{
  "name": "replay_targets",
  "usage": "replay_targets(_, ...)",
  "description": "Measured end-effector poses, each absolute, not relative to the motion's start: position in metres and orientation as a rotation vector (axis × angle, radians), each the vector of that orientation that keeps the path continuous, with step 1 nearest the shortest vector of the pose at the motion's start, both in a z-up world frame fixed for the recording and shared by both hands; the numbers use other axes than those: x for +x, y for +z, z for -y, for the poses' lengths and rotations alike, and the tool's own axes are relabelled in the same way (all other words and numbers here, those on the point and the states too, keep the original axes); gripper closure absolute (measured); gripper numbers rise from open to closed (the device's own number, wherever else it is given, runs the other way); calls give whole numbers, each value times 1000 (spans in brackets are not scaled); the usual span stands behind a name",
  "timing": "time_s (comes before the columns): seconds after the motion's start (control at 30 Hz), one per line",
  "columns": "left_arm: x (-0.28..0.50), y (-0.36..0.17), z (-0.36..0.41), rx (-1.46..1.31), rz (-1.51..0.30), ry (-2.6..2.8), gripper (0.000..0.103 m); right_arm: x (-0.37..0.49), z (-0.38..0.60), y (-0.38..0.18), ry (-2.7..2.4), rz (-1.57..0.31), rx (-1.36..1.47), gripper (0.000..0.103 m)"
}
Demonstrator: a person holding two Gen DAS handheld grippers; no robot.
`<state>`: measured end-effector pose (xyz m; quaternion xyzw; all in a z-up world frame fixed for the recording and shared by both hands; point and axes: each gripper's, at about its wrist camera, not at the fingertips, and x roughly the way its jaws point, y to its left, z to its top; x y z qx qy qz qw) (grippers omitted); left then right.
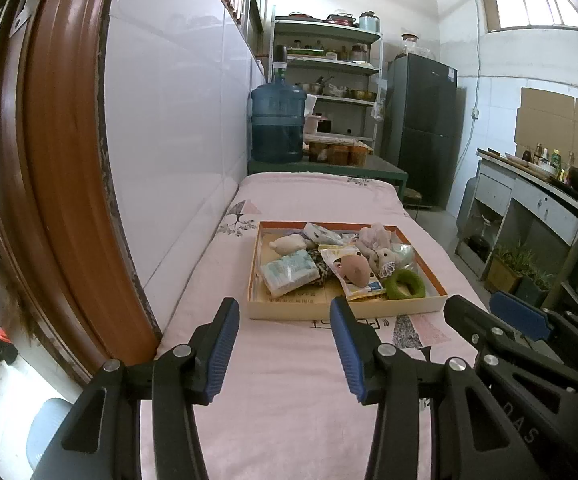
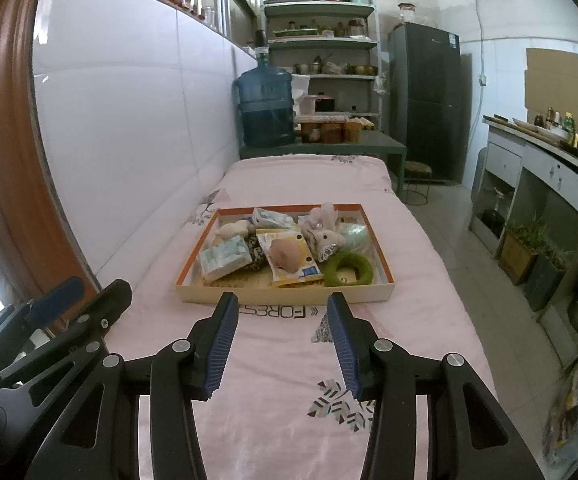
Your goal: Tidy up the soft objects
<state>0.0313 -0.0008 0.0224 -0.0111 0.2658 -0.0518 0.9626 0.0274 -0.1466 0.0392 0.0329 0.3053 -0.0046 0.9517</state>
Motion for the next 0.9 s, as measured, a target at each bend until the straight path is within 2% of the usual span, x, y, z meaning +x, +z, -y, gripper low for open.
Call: replay_targets(0.9,31,17,1,-27,-543,-99,56,27,145,33,-8,-627,72,55)
